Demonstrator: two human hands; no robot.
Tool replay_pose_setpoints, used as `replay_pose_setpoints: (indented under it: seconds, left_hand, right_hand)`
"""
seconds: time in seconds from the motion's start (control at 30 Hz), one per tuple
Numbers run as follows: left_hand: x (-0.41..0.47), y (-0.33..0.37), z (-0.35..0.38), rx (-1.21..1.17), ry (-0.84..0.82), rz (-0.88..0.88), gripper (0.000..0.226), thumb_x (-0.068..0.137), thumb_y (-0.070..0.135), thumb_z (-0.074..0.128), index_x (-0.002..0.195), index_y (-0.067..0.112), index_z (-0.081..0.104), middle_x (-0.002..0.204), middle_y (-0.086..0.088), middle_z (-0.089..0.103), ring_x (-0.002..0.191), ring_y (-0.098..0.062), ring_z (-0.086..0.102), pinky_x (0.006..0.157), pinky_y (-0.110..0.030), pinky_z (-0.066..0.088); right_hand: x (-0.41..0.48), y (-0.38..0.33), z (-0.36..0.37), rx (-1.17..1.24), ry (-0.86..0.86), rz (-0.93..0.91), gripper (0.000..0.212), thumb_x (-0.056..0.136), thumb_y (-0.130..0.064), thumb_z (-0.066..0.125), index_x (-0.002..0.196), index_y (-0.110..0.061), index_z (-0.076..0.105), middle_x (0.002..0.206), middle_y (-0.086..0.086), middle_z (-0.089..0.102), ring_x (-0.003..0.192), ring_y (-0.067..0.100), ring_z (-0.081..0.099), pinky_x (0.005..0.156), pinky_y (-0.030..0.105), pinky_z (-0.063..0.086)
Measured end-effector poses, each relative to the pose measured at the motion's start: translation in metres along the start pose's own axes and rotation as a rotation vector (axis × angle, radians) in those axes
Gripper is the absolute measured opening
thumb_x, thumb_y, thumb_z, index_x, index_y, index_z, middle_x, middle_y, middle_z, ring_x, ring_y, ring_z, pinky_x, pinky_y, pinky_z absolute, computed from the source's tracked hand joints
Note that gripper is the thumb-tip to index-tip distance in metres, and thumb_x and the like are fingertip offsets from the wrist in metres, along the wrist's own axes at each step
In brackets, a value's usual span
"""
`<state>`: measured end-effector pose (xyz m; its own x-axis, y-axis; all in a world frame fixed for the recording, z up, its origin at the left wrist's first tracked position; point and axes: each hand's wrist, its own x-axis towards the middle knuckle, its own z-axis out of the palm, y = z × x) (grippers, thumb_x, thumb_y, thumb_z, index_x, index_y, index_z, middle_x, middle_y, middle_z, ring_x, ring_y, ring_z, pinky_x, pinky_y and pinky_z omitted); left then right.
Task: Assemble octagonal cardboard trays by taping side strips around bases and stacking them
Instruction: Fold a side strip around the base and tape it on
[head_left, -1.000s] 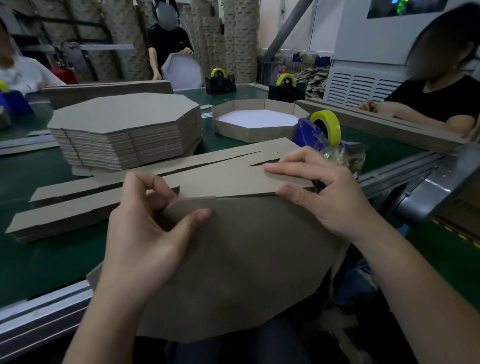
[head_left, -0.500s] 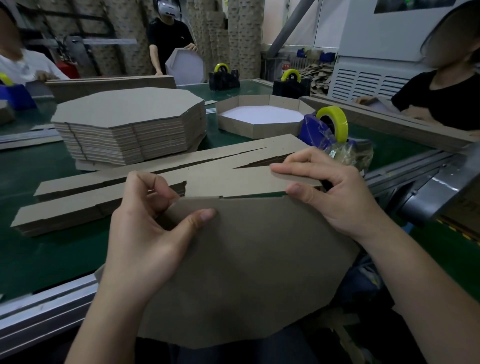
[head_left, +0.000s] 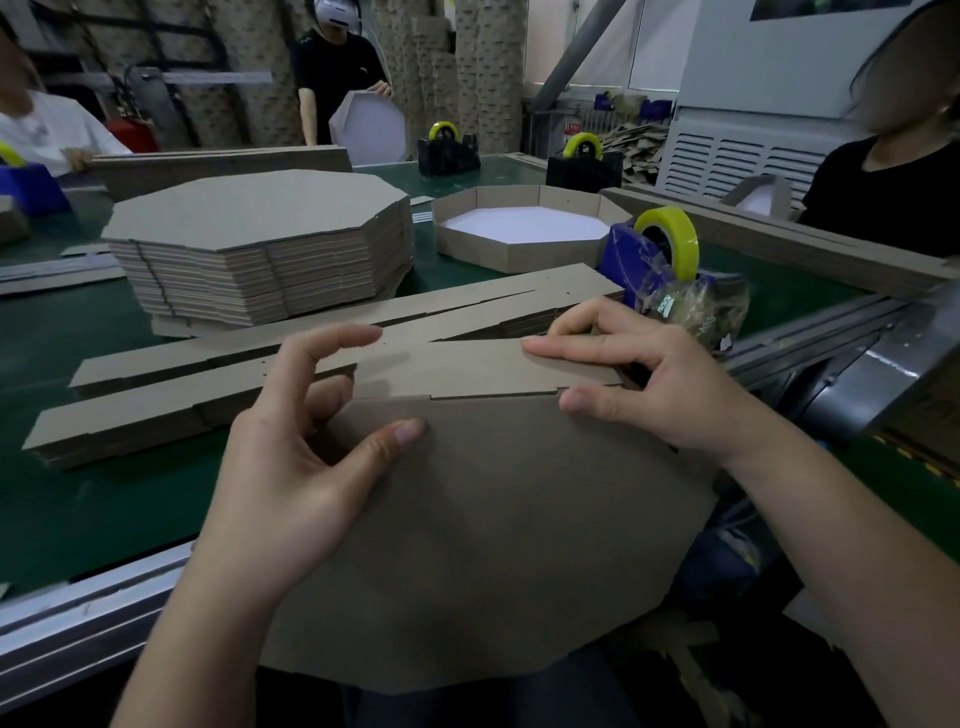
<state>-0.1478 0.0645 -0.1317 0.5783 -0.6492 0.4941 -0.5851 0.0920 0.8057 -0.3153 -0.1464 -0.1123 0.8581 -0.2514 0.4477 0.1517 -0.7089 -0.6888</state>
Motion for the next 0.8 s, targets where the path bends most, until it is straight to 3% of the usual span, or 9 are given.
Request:
replay_pose_setpoints:
  seconds: [0.07,0.1,0.17,0.3,0.37,0.47,0.53,0.6,0.8]
  left_hand:
    - [0.000,0.000,-0.001,0.011,-0.043,0.015,0.056,0.069,0.041,0.083,0.115,0.053,0.054,0.096,0.006,0.069,0.096,0.003,0.062,0.074,-0.027,0.054]
    - [0.001,0.000,-0.002,0.022,-0.072,0.035,0.052,0.072,0.041,0.081,0.116,0.052,0.056,0.099,0.009,0.068,0.098,0.002,0.062,0.079,-0.030,0.053]
    - [0.003,0.001,-0.001,0.091,-0.124,0.092,0.042,0.079,0.037,0.070,0.118,0.048,0.061,0.096,0.000,0.066,0.090,-0.017,0.060,0.078,-0.033,0.049]
    - [0.007,0.010,-0.002,0.406,-0.053,0.227,0.030,0.083,0.047,0.058,0.112,0.043,0.064,0.108,-0.005,0.046,0.103,-0.019,0.041,0.090,-0.014,0.031]
    - [0.013,0.020,-0.004,0.586,-0.097,0.299,0.033,0.086,0.052,0.050,0.113,0.042,0.066,0.128,-0.003,0.044,0.118,-0.024,0.037,0.102,-0.025,0.028]
    - [0.030,0.035,0.000,0.672,-0.360,0.339,0.043,0.088,0.055,0.037,0.121,0.043,0.062,0.131,0.007,0.054,0.124,-0.015,0.046,0.112,-0.047,0.027]
    - [0.040,0.041,0.009,0.690,-0.502,0.324,0.045,0.089,0.059,0.033,0.126,0.049,0.055,0.128,0.012,0.057,0.120,-0.011,0.050,0.109,-0.044,0.034]
    - [0.045,0.044,0.020,0.721,-0.540,0.327,0.040,0.094,0.063,0.029,0.128,0.057,0.047,0.126,0.016,0.055,0.115,-0.009,0.050,0.093,-0.037,0.045]
    - [0.050,0.037,0.031,0.780,-0.545,0.372,0.048,0.086,0.072,0.011,0.127,0.069,0.035,0.122,0.016,0.048,0.112,-0.006,0.043,0.081,-0.026,0.039]
  right_hand:
    - [0.000,0.002,-0.001,-0.007,-0.012,-0.012,0.051,0.077,-0.028,0.070,0.125,-0.016,0.058,0.108,0.011,0.057,0.107,0.014,0.054,0.099,0.026,0.042]
    - [0.000,0.002,-0.001,-0.014,-0.011,-0.017,0.052,0.077,-0.029,0.070,0.126,-0.015,0.058,0.108,0.011,0.057,0.106,0.012,0.054,0.099,0.024,0.042]
    - [-0.001,0.004,-0.001,-0.026,-0.009,-0.018,0.052,0.077,-0.028,0.070,0.126,-0.014,0.058,0.108,0.011,0.057,0.104,0.008,0.053,0.097,0.022,0.041]
    - [-0.001,0.006,-0.001,-0.058,-0.016,-0.025,0.052,0.079,-0.026,0.068,0.127,-0.012,0.057,0.109,0.009,0.056,0.100,-0.002,0.051,0.093,0.015,0.037]
    - [-0.002,0.007,-0.002,-0.061,-0.018,-0.023,0.052,0.079,-0.026,0.068,0.127,-0.012,0.057,0.110,0.008,0.056,0.100,-0.003,0.051,0.093,0.014,0.037]
    - [-0.002,0.008,-0.002,-0.038,-0.021,-0.012,0.053,0.079,-0.029,0.068,0.128,-0.013,0.056,0.111,0.007,0.056,0.104,0.000,0.052,0.095,0.018,0.039]
    - [-0.001,0.009,-0.001,-0.027,-0.016,-0.007,0.054,0.078,-0.032,0.068,0.127,-0.012,0.056,0.111,0.007,0.057,0.109,0.009,0.054,0.098,0.025,0.042]
    - [-0.001,0.011,-0.001,-0.025,-0.010,-0.006,0.053,0.079,-0.026,0.070,0.128,-0.011,0.057,0.111,0.009,0.057,0.112,0.016,0.054,0.101,0.030,0.043]
    - [-0.008,0.021,-0.002,0.034,0.011,0.014,0.050,0.081,-0.017,0.070,0.129,-0.016,0.057,0.116,0.010,0.056,0.116,0.018,0.053,0.103,0.031,0.042]
